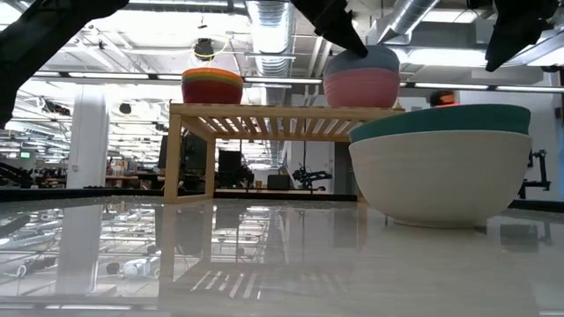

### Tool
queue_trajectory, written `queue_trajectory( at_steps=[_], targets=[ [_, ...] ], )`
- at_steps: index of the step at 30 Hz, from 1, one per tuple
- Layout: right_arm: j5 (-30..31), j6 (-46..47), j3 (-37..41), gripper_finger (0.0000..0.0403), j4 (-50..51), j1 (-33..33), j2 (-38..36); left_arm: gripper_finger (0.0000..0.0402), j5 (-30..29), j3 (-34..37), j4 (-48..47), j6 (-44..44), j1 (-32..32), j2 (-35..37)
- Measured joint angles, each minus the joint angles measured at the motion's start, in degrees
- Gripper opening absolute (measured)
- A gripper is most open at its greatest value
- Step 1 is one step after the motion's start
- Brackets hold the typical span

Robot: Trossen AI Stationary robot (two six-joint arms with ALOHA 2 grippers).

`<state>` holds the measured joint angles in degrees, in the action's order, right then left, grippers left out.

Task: Place and stack bowls onto a shelf
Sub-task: Stack the light blue bowl on top of the light red bowl on the shelf

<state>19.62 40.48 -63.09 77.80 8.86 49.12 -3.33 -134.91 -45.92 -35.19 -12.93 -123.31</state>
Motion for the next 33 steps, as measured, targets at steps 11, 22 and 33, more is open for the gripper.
queue_trajectory(
  at_steps=[11, 22, 33],
  targets=[
    [0.02, -0.01, -0.01, 0.0234, 0.09, 0.01, -0.01, 0.0139, -6.34, -0.18, 4.09, 4.25, 1.72, 5.01],
    [0.07, -0.01, -0.01, 0.0234, 0.02, 0.02, -0.02, 0.0095, -26.01, 6.35, 11.13, -6.29, 8.57, 1.57],
    [0.07, 0.07, -0.02, 0.0234, -0.24, 0.00, -0.02, 0.0076, -30.18, 5.04, 20.10, -8.62, 10.09, 0.98]
  ],
)
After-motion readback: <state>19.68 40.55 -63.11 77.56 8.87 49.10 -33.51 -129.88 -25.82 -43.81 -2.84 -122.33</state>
